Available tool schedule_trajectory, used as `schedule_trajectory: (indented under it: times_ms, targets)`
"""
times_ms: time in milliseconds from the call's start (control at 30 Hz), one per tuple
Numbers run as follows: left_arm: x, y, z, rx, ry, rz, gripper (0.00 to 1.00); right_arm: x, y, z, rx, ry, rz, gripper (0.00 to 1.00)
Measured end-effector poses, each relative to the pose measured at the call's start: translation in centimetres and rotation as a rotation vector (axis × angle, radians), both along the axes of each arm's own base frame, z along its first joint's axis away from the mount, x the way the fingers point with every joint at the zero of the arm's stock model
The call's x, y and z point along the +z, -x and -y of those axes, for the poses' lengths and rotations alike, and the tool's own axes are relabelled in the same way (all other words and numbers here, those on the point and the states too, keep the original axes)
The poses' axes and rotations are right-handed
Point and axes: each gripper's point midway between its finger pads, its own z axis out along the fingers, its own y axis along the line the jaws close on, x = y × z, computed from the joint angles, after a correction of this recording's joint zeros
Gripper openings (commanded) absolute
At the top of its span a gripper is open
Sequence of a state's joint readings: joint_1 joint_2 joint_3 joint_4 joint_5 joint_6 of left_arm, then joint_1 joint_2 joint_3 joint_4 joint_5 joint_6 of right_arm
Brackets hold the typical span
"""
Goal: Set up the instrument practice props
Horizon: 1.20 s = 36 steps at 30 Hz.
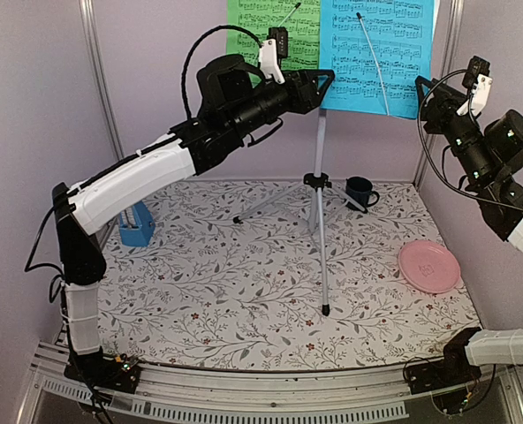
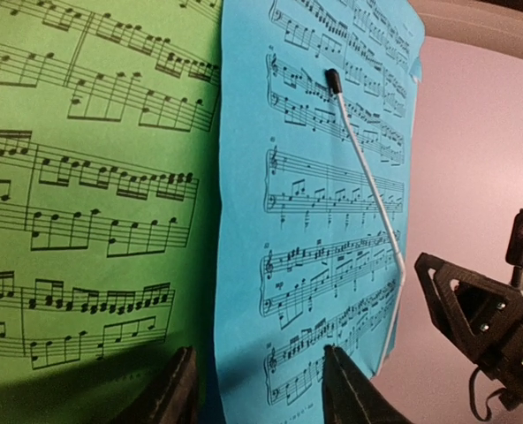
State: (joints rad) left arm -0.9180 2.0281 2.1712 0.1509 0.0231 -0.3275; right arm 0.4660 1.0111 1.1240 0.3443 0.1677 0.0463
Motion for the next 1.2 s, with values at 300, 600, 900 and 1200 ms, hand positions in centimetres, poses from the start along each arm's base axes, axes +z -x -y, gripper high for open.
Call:
schedule_trajectory:
  times_ms: [300, 600, 900, 1200]
  targets:
    - [-0.5, -0.2, 0.5, -0.010, -0.006, -0.017, 0.15, -0.1, 0.0, -0.3, 0.029, -0.006, -0.003, 0.28]
    - [0.1, -0.2, 0.7, -0.013, 0.001, 0.005, 0.00, -0.5, -0.2, -0.6, 0.042, 0.001, -0.014, 0.07]
    - [1.4, -0.5, 1.0, -0.003, 0.018, 0.056, 0.00, -0.6, -0.3, -0.6, 0.046, -0.002, -0.016, 0.00]
    - [1.4, -0.9, 1.2, 0.005, 0.015, 0.073, 0.19, -1.3, -1.1, -1.0, 0.044, 0.008, -0.037, 0.07]
